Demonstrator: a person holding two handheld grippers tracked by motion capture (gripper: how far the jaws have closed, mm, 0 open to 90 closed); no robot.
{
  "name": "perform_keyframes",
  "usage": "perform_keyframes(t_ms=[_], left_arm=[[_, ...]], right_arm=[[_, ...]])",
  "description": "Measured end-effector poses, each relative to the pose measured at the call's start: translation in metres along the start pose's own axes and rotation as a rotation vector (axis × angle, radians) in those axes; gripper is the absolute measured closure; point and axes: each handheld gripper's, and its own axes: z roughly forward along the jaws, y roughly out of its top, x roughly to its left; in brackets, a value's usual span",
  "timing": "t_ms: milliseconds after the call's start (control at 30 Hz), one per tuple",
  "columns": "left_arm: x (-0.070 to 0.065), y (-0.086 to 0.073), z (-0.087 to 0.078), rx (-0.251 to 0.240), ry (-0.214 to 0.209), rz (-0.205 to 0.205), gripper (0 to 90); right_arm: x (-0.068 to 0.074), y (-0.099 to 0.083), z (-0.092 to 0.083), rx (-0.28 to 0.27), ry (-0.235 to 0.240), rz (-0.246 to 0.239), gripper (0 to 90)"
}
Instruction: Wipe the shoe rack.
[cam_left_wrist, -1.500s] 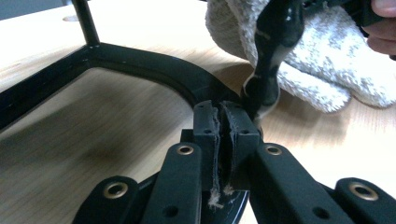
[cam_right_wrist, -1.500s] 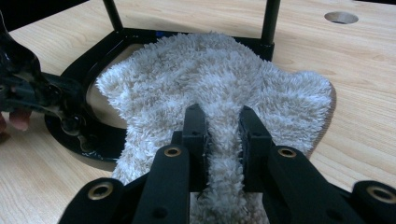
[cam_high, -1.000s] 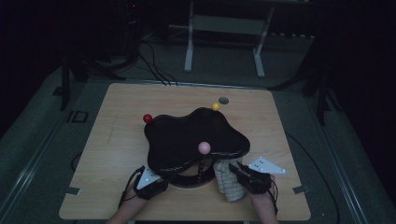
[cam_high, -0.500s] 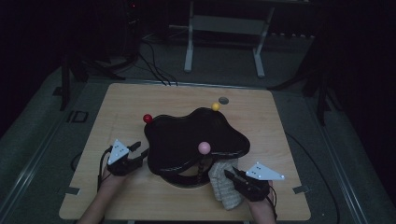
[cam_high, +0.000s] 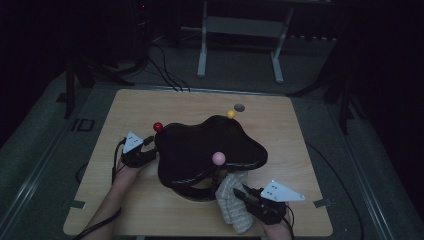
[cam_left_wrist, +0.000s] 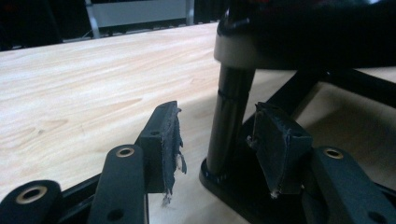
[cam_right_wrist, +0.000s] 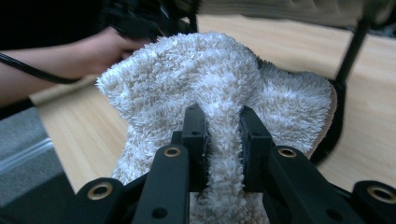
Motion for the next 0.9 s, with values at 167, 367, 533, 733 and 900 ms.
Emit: perform_keyframes(t_ms=[167, 367, 533, 733, 900], left_arm=[[0.0, 0.007, 0.009, -0.01, -0.033, -0.004, 60.5], [-0.006, 0.012, 0.017, -0.012, 0.005, 0.012, 72.7], [-0.009, 0.01, 0.014, -0.014, 0.011, 0.03, 73.2], [-0.01, 0.006, 0.007, -0.016, -0.011, 0.019, 73.3], [-0.01, 0.004, 0.002, -0.016, -0.017, 0.023, 73.5]], right_arm=[[0.009, 0.016, -0.001, -0.051, 0.03, -0.026, 76.3], [0.02, 0.034, 0.01, -0.098, 0.02, -0.075, 66.0], [0.027, 0.036, 0.029, -0.089, -0.024, -0.079, 48.4], [0.032, 0.036, 0.04, -0.105, -0.066, -0.104, 47.7], [0.03, 0.037, 0.042, -0.097, -0.09, -0.126, 55.3]])
